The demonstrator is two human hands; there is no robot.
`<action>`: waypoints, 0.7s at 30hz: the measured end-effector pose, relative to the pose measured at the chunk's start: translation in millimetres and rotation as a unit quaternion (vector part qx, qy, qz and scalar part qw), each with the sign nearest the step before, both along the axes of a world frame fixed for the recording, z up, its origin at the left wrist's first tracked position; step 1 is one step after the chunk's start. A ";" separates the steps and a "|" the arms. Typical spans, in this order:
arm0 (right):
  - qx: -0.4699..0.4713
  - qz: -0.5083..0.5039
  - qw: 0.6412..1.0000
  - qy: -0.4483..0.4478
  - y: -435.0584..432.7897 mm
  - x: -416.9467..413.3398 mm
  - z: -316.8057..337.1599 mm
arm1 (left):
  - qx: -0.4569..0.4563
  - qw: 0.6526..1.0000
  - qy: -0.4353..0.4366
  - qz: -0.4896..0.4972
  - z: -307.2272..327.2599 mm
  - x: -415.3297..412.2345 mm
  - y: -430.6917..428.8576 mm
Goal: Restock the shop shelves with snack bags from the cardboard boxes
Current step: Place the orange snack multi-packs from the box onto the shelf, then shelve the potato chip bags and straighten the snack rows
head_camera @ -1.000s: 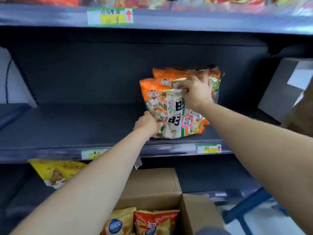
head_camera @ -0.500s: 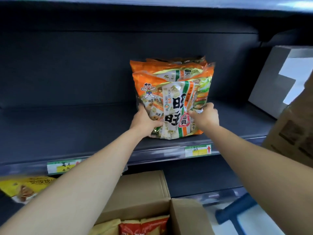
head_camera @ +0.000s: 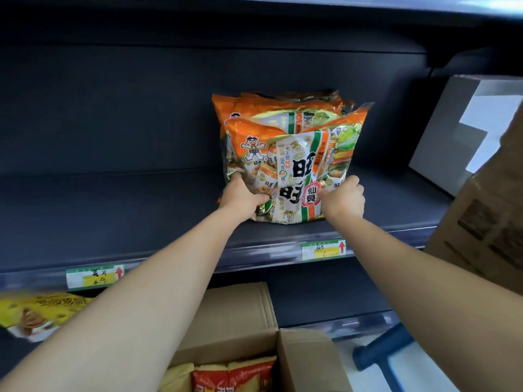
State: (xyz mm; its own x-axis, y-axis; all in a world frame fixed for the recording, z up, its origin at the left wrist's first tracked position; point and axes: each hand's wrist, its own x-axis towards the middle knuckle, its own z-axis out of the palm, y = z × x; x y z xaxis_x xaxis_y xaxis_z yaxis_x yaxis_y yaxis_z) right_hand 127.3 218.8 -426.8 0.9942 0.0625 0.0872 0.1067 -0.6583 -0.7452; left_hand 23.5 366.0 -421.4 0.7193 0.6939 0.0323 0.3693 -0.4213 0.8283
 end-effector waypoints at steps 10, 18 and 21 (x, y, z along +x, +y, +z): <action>0.005 0.126 0.990 -0.057 17.3 -76.5 2.5 | -0.013 1.000 0.016 -0.016 0.7 -70.2 13.8; -0.061 0.273 0.960 -0.024 51.1 -182.5 -38.9 | -0.073 0.992 0.089 -0.052 -42.1 -191.2 9.7; -0.150 0.340 0.926 0.064 55.8 -214.3 -78.3 | -0.071 0.980 0.177 -0.054 -78.9 -235.3 11.5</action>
State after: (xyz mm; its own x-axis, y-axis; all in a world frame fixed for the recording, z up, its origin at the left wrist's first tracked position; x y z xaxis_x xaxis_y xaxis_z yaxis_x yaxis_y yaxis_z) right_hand -87.0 274.7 -505.0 0.7173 0.6799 -0.1523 0.4953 -0.6514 -0.5748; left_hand -211.8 377.5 -500.2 0.7374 0.5928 -0.3237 0.6036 -0.3633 0.7097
